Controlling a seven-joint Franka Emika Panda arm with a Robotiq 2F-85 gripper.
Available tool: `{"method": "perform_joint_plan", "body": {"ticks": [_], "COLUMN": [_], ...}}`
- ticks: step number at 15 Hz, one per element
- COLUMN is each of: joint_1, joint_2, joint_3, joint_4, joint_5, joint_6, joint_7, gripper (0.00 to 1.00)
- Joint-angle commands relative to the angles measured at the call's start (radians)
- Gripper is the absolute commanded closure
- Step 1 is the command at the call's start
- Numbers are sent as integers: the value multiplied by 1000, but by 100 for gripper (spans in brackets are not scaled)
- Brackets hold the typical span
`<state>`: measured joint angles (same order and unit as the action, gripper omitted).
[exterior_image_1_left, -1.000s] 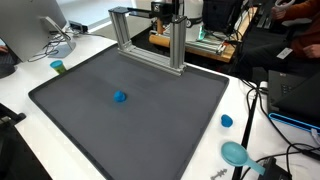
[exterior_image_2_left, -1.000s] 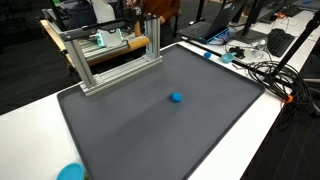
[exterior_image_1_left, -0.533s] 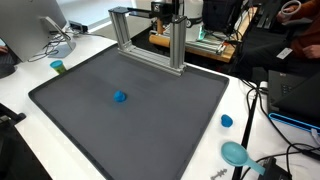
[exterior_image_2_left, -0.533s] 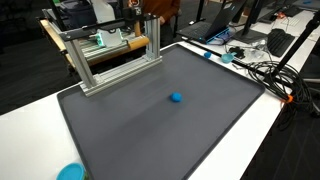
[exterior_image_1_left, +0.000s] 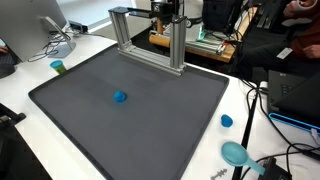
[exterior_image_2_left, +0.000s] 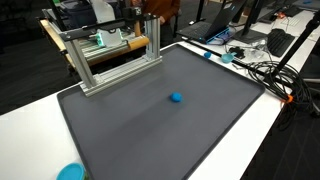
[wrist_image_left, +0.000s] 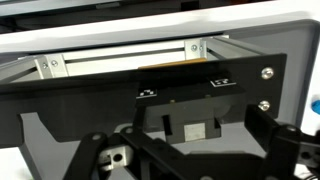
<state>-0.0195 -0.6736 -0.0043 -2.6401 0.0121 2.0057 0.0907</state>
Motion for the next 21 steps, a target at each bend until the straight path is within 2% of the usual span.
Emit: {"method": "perform_joint_plan", "body": {"ticks": [1,7,18,21], "joint_1": [-6,-4,-17,-18], "joint_2": [0,32,65,62], "joint_3": [7,34,31,26], "joint_4": [0,25,19,8], "joint_5": [2,-17,-10,-8], "joint_6": [-2,59,56,56], "joint_7": [-2,1,21,13], "gripper": [0,0,0,11]}}
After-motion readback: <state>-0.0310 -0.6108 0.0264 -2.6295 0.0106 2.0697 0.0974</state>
